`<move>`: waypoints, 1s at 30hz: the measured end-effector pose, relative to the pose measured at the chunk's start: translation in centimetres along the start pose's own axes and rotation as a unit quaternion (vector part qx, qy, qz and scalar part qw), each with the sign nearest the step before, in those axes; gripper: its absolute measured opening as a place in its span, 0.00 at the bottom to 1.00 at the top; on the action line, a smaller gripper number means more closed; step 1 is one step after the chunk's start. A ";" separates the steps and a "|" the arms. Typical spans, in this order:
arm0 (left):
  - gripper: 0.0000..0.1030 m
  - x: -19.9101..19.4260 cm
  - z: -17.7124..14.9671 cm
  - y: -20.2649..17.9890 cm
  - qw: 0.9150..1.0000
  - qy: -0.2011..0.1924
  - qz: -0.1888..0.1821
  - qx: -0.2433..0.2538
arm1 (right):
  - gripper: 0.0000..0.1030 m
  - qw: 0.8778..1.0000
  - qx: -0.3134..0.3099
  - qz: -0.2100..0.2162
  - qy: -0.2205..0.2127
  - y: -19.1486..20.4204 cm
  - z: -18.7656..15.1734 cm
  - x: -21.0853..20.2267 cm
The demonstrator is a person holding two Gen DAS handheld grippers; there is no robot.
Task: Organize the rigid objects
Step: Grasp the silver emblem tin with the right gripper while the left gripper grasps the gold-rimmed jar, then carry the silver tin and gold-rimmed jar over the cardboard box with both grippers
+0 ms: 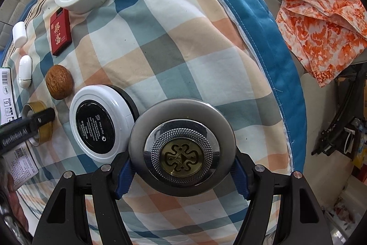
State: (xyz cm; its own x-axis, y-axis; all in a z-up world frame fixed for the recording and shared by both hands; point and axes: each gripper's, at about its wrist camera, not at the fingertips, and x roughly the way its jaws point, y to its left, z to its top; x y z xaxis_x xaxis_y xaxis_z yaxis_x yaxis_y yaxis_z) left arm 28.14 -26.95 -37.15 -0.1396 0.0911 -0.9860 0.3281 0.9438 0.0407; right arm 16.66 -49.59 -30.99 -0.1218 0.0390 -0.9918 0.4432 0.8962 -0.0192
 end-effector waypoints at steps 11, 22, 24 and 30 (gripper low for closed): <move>0.61 -4.2 -6.9 -0.1 0.998 -0.056 -0.011 -0.010 | 0.71 0.999 -0.009 0.019 -0.025 0.2 -1.9 -3.2; 0.61 -15.2 -14.1 1.2 0.989 -0.133 -0.059 -0.016 | 0.70 0.995 -0.061 0.049 -0.062 3.4 -6.4 -9.4; 0.61 -16.9 -13.4 2.9 0.987 -0.150 -0.063 -0.016 | 0.70 0.993 -0.073 0.056 -0.071 4.7 -7.8 -10.7; 0.61 -19.5 -12.5 7.4 0.979 -0.194 -0.061 -0.029 | 0.70 0.985 -0.117 0.075 -0.100 11.3 -10.1 -14.6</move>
State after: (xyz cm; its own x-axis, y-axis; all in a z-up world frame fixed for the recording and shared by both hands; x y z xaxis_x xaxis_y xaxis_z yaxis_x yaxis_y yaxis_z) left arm 21.61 -17.75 -15.59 0.1945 -0.1413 -0.9707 0.2768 0.9573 -0.0839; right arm 14.48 -35.58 -15.43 0.1174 0.1121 -0.9867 0.2227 0.9653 0.1361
